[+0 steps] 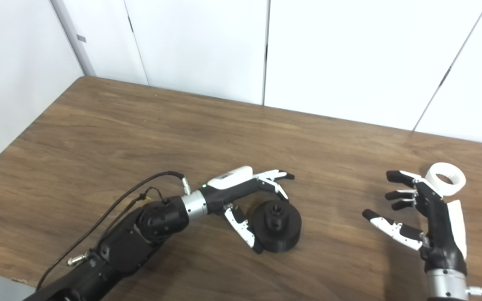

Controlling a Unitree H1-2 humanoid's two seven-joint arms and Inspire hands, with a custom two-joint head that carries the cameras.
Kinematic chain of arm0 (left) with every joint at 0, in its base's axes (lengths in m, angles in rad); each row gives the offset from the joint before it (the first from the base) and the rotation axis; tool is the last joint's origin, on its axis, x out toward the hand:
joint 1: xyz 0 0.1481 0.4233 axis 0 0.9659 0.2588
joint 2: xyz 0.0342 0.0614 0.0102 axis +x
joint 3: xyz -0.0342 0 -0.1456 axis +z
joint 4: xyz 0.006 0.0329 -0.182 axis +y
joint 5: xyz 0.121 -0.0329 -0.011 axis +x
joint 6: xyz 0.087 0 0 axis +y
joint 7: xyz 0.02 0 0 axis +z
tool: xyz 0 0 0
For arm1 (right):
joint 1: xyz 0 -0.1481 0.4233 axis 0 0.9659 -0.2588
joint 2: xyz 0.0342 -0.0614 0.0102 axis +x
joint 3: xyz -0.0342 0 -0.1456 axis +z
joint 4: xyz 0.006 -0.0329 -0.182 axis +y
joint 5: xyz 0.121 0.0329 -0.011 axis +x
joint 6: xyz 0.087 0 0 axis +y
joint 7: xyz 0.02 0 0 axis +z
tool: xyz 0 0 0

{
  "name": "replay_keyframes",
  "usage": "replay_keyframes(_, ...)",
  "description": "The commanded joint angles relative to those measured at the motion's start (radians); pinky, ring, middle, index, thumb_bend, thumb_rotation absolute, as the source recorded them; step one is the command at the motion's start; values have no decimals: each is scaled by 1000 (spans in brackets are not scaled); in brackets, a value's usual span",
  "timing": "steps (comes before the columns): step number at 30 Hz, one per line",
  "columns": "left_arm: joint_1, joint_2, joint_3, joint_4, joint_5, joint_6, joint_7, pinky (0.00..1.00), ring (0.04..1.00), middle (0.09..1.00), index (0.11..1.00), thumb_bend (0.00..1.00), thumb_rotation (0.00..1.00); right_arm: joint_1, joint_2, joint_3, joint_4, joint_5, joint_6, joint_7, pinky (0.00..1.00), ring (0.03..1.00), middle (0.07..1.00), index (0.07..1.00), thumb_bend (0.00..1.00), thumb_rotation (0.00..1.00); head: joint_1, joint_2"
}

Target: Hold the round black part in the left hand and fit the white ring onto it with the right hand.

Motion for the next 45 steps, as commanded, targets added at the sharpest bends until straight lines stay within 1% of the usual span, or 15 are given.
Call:
replay_keyframes(1, -1, 2, -24, 1, 13, -3, -41, 898, 1000, 970, 484, 521, 76, -31, -1, -1, -51, 1, -4, -1, 476, 575, 715, 687, 590, 0, -12, 7)
replay_keyframes(3, 4, 2, -31, -1, 28, 0, -35, 893, 1000, 969, 484, 521, 77, -31, -1, 0, -57, 0, -1, 2, 478, 574, 716, 687, 590, 0, -12, 7)
replay_keyframes(9, 7, 8, -48, 11, 83, -3, -22, 890, 997, 962, 485, 521, 76, -31, 4, 3, -75, -8, 6, 1, 476, 572, 714, 691, 585, 0, -48, 22)
replay_keyframes(14, 6, 8, -51, 34, 119, -29, -1, 879, 993, 958, 485, 522, 72, -33, 13, 6, -99, -15, 34, 1, 465, 562, 708, 685, 584, 0, -76, 31)
replay_keyframes(17, 5, 11, -56, 41, 146, -33, 13, 888, 988, 957, 486, 522, 71, -36, 14, 7, -101, -18, 32, -1, 461, 560, 705, 683, 581, 0, -82, 34)
replay_keyframes(21, 3, 16, -63, 52, 194, -34, 38, 870, 987, 955, 487, 522, 69, -39, 18, 8, -105, -7, 29, -1, 461, 558, 705, 679, 577, 0, -89, 37)
replay_keyframes(24, 2, 20, -70, 56, 228, -29, 52, 890, 992, 958, 487, 522, 69, -40, 21, 7, -110, -1, 33, 1, 448, 551, 707, 675, 580, 0, -93, 44)
replay_keyframes(28, -4, 27, -81, 65, 275, -18, 70, 925, 997, 965, 488, 522, 71, -41, 24, 6, -115, 0, 41, 1, 449, 553, 710, 673, 579, 0, -93, 44)
replay_keyframes(29, -6, 29, -85, 68, 290, -14, 75, 931, 998, 966, 488, 522, 72, -41, 24, 6, -117, -1, 43, 2, 451, 553, 708, 673, 577, 0, -113, 47)
replay_keyframes(32, -12, 37, -95, 67, 316, 4, 73, 939, 1000, 973, 489, 522, 73, -42, 24, 9, -127, -6, 52, 5, 456, 556, 707, 676, 574, 0, -140, 48)
replay_keyframes(36, -15, 56, -102, 72, 309, 4, 65, 957, 1000, 979, 489, 521, 74, -49, 28, 16, -149, -19, 63, 3, 451, 556, 706, 681, 572, 0, -256, 43)
replay_keyframes(37, -13, 61, -101, 72, 305, 3, 63, 968, 1000, 981, 490, 521, 74, -54, 25, 16, -165, -27, 77, 7, 449, 557, 708, 681, 573, 0, -297, 38)
replay_keyframes(38, -10, 66, -99, 69, 298, 4, 61, 976, 1000, 978, 489, 521, 73, -61, 18, 15, -181, -32, 93, 14, 469, 571, 705, 685, 574, 0, -315, 36)
replay_keyframes(43, 4, 84, -92, 50, 292, 5, 61, 961, 998, 971, 489, 522, 72, -118, -47, 1, -236, -47, 167, 69, 477, 582, 709, 690, 582, 40, -430, 11)
replay_keyframes(45, 9, 89, -90, 48, 291, -3, 67, 946, 997, 967, 490, 522, 71, -158, -95, -11, -246, -64, 185, 92, 471, 583, 716, 686, 587, 68, -468, -2)
